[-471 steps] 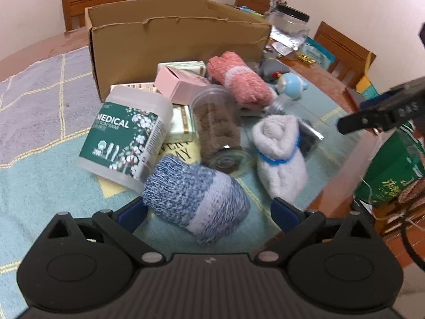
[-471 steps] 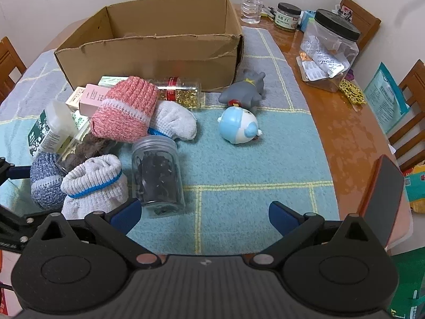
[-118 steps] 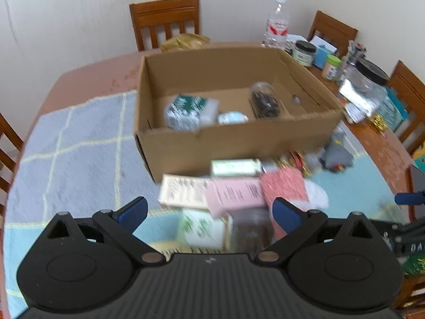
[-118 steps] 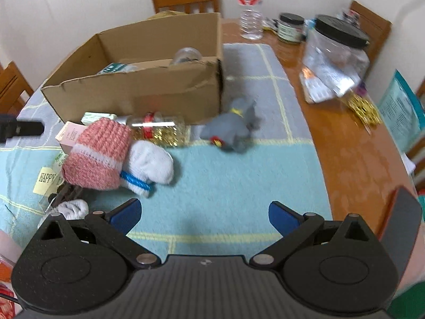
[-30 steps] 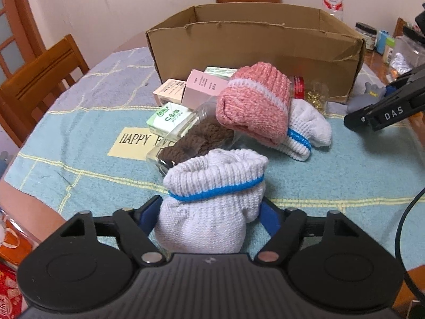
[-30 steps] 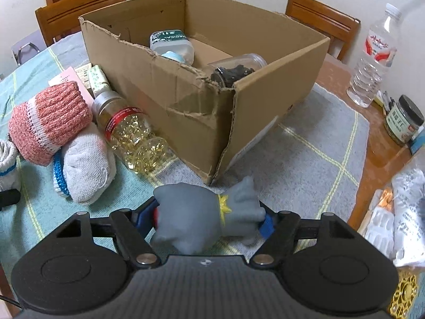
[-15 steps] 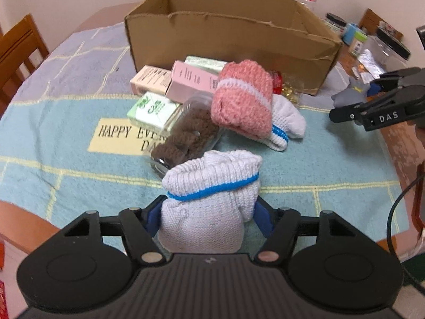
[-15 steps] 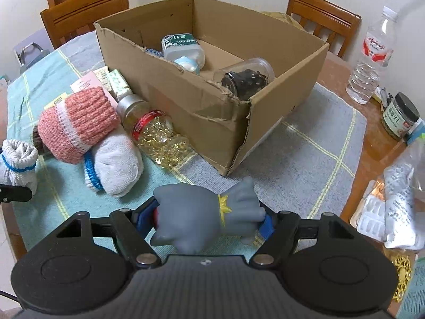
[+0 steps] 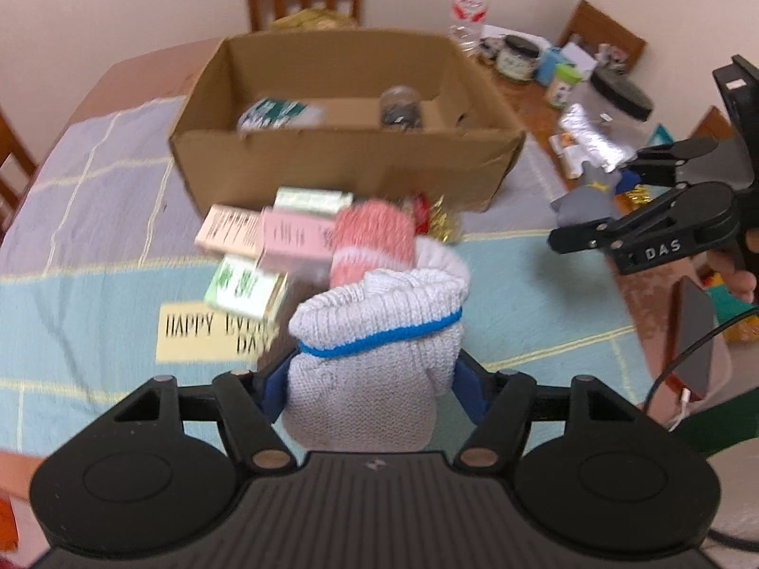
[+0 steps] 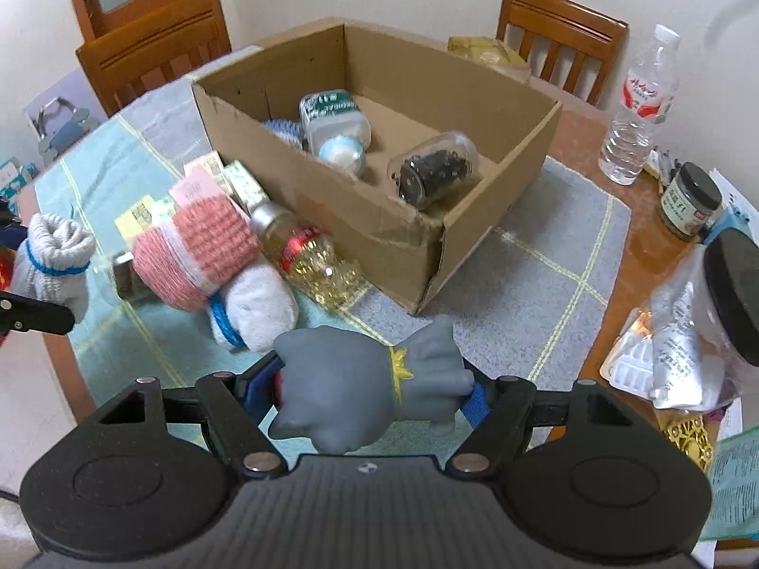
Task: Organize objects
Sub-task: 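Carry the white sock and grey toy into the cardboard box and open both tools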
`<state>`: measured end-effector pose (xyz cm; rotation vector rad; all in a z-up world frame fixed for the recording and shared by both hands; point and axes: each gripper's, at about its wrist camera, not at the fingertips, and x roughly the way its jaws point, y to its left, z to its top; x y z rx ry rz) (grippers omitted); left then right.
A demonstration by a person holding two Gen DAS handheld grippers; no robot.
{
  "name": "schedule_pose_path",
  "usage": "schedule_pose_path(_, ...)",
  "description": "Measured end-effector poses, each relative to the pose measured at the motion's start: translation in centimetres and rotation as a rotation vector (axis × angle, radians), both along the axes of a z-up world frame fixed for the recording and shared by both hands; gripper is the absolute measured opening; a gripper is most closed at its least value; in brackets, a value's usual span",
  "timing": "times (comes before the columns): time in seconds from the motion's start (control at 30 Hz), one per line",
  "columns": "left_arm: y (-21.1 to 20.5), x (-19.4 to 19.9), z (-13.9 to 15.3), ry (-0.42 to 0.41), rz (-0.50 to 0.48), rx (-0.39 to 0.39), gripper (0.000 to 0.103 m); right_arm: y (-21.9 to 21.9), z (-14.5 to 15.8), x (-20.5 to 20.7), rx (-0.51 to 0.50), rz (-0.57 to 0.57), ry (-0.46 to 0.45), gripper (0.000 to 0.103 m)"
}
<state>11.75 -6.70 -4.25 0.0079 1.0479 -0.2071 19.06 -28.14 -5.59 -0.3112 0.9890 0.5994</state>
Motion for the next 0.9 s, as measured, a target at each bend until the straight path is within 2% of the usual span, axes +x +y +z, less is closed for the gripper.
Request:
schedule_pose_path(0.23,1.0,3.1,2.5,-0.023,-0.112,-0.020,0.068,1.2,2.5,0.4,0.035,-0.080,-0.017,0.079)
schedule_pose_path(0.43,2.1,6.5,4.2,-0.064,-0.161,-0.013,0.068,2.6,4.6,2.1,0.064,-0.132,-0.052,0.079)
schedule_pose_path(0.63,3.2,10.8,6.0,-0.109,-0.181,0.006,0.068,3.8,6.3,4.3,0.079,-0.164,-0.106,0.079)
schedule_pose_path(0.9,4.2,16.6,7.3,-0.158,-0.159,0.024,0.068,6.0,7.6,7.6,0.093,-0.195,-0.157,0.079)
